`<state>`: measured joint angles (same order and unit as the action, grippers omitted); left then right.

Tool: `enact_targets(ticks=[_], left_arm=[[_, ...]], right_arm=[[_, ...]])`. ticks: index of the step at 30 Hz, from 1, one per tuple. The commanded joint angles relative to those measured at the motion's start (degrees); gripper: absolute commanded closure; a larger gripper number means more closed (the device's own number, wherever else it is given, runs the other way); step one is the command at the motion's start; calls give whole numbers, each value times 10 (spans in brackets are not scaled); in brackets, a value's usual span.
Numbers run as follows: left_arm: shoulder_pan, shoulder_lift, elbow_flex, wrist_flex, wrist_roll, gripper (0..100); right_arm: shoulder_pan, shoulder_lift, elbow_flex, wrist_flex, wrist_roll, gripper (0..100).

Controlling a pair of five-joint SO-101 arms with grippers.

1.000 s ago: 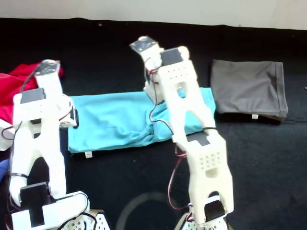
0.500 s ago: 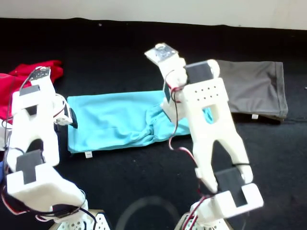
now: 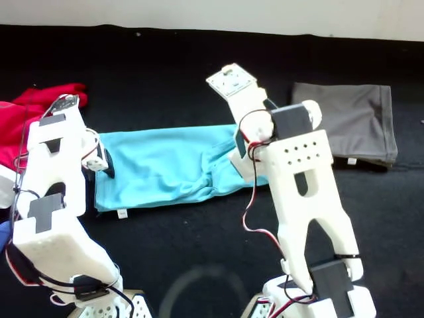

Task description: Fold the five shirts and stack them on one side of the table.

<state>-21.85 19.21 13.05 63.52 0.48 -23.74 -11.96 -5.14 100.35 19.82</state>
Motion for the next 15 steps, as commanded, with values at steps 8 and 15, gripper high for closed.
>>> enact_targets(ticks=[8,15], left_arm=[[-55,7,-36,20,-26,990],[-149,7,-138,88,-96,990]], right_arm=[[24,-57,1,6,9,993],[37,-98,126,-36,9,993]])
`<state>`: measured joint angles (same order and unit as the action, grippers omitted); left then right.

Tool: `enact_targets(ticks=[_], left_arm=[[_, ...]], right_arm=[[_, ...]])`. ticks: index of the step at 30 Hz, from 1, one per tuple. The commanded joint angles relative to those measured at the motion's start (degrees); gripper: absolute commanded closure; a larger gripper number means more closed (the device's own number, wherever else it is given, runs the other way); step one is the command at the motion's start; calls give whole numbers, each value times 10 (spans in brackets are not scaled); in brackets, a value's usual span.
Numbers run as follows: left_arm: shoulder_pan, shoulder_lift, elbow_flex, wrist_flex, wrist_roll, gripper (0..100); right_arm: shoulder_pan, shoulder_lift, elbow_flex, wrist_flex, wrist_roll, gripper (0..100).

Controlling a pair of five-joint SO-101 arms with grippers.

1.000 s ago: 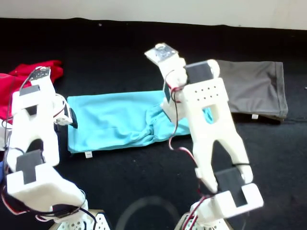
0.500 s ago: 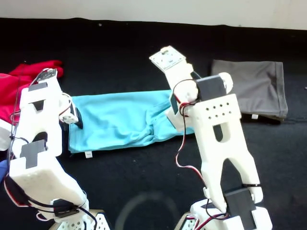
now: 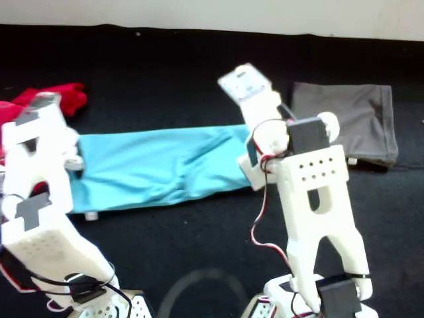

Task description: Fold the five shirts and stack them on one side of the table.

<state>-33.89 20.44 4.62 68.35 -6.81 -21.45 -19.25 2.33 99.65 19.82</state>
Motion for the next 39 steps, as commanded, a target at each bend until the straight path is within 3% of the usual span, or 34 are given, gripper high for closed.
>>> enact_targets(ticks=[1,8,12,17,23,28,39], left_arm=[[-29,-6,-65,56,-25,990],[39,-15,-103,157,-22,990],[119,-57,-132,244,-3,990],[257,-145,-146,296,17,990],[422,-166,-158,279,44,990],[516,-117,-204,227,44,990],[602,85,-415,189,44,990]], right_arm=[[21,-30,78,-50,9,993],[119,-104,306,-214,9,993],[183,-172,458,-318,9,993],[241,-195,596,-421,9,993],[313,-199,688,-480,9,993],[350,-200,750,-543,9,993],[361,-200,798,-599,4,993]])
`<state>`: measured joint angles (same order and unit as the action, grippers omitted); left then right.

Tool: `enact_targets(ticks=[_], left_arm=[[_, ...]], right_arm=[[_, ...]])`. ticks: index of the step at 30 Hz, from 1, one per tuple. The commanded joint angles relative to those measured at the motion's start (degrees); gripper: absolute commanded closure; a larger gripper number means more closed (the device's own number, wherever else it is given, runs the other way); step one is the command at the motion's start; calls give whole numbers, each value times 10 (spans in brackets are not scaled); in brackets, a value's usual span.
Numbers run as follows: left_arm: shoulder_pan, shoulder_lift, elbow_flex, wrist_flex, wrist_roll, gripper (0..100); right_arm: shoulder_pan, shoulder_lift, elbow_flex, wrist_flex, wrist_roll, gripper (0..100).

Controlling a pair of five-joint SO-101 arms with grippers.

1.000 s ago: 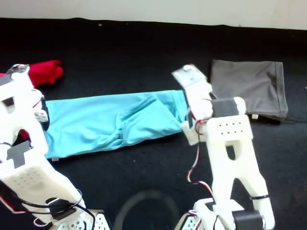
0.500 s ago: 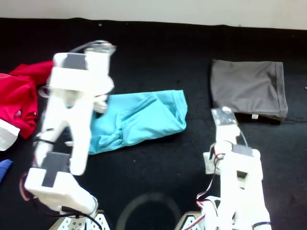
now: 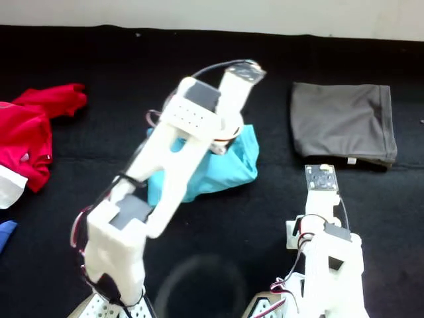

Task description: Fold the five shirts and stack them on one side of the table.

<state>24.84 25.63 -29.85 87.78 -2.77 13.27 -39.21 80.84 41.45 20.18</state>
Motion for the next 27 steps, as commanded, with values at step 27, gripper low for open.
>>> enact_targets(ticks=[27], left_arm=[[-8,236,-502,134,24,995]], right_arm=[[13,0,13,-19,0,993]])
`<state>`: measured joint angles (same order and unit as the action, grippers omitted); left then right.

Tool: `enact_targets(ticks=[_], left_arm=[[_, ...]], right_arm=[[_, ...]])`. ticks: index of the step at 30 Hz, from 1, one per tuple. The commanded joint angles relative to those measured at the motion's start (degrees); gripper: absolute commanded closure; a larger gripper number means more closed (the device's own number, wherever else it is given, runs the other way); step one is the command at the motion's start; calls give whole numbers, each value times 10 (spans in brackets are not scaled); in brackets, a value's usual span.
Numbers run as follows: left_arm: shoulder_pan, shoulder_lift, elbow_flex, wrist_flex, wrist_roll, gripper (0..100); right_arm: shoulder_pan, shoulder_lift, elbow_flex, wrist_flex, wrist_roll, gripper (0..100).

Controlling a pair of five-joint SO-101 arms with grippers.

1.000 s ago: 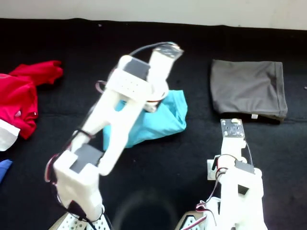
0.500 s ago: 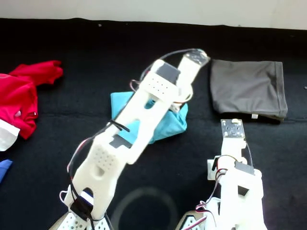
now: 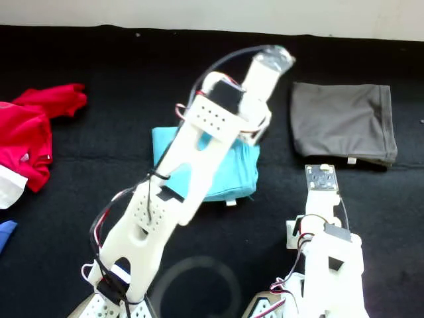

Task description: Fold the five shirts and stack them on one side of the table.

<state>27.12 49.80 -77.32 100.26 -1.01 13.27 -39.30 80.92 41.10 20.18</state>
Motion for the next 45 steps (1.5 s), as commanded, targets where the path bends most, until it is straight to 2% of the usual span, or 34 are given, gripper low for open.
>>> enact_targets(ticks=[1,11,15,22,30,36,42,45], left_arm=[[-40,-3,-23,11,6,990],[-71,4,138,3,-8,991],[-57,36,152,-59,-14,991],[-32,48,151,-215,-14,990],[-5,52,155,-255,-14,990],[-8,38,137,-243,-14,989],[1,27,99,-91,-13,991],[7,28,102,-55,16,991]], right_arm=[[13,0,12,-15,0,993],[13,0,12,-15,0,993],[13,0,12,-15,0,993],[13,0,12,-15,0,993],[13,0,12,-15,0,993],[13,0,12,-15,0,993],[13,0,12,-15,0,993],[13,0,12,-15,0,993]])
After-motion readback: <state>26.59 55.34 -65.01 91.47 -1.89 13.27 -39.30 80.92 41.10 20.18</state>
